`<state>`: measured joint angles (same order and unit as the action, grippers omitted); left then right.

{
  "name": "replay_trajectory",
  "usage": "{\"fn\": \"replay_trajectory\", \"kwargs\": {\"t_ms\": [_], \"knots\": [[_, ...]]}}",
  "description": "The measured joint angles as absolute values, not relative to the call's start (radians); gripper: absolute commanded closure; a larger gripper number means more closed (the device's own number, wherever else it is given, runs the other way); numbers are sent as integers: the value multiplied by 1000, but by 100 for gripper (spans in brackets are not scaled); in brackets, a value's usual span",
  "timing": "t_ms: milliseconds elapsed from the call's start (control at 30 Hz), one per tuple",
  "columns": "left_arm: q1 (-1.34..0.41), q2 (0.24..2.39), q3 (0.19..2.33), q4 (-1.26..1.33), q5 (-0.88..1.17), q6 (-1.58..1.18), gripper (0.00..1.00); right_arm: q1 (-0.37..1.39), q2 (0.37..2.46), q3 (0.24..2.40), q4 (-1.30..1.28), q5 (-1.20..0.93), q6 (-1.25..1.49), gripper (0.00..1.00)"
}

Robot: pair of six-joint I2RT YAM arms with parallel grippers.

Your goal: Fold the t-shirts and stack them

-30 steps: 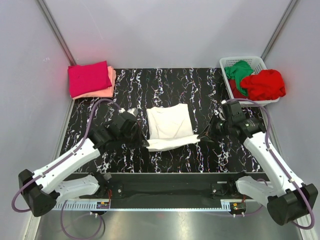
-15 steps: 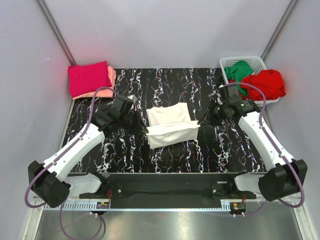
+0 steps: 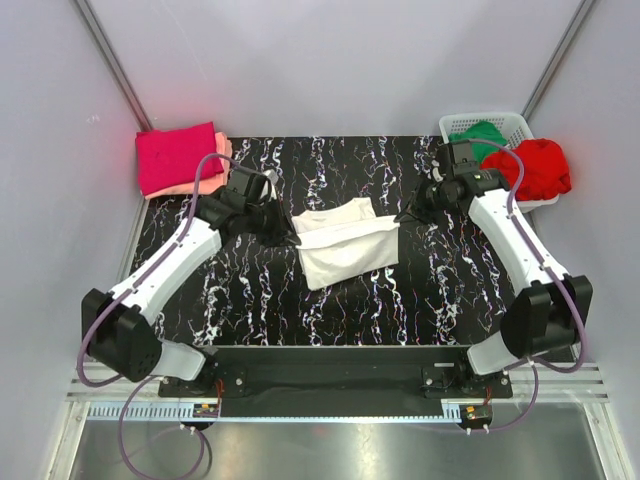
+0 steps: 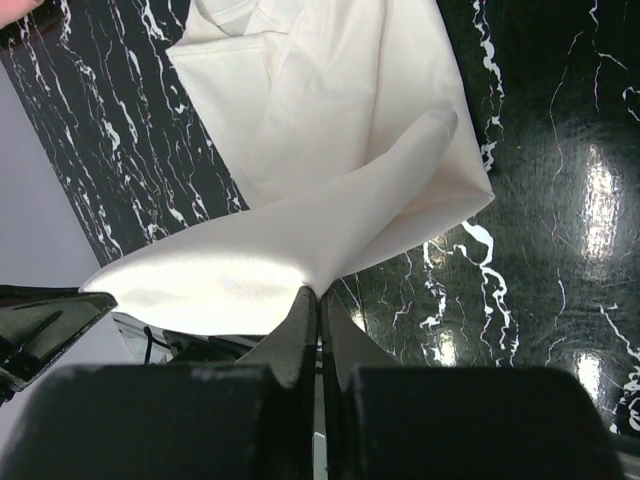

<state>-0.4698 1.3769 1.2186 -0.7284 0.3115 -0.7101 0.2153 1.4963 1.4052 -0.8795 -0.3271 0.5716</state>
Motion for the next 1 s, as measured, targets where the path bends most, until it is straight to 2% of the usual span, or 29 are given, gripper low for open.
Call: {"fn": "replay_trajectory", "kwargs": {"t_ms": [467, 600, 700, 733, 767, 800, 867, 900, 967, 1000], "knots": [[-379, 1553, 1272, -675, 417, -686, 100, 198, 1716, 1547, -858, -342, 556, 100], [-347, 1630, 1353, -680, 436, -670, 100, 192, 1818, 1668, -867, -346, 558, 100], [-313, 1715, 1431, -681, 448, -653, 94, 189, 1932, 1803, -861, -361, 569, 100], [-301, 1746, 1460, -682, 450, -650, 91, 188, 1983, 1859, -849, -365, 575, 93], [-286, 1797, 1500, -680, 454, -643, 59, 188, 2050, 1931, -847, -374, 582, 53], [-268, 1850, 1550, -680, 458, -635, 50, 187, 2123, 2014, -832, -390, 591, 35], [-229, 2005, 1702, -704, 456, -615, 44, 185, 2303, 2223, -823, -415, 595, 24], [-212, 2093, 1797, -717, 452, -611, 43, 184, 2417, 2375, -826, -422, 597, 22], [-184, 2258, 1967, -714, 457, -605, 31, 180, 2595, 2594, -802, -438, 601, 17], [-174, 2317, 2030, -723, 459, -607, 30, 178, 2665, 2669, -800, -445, 605, 16]]}}
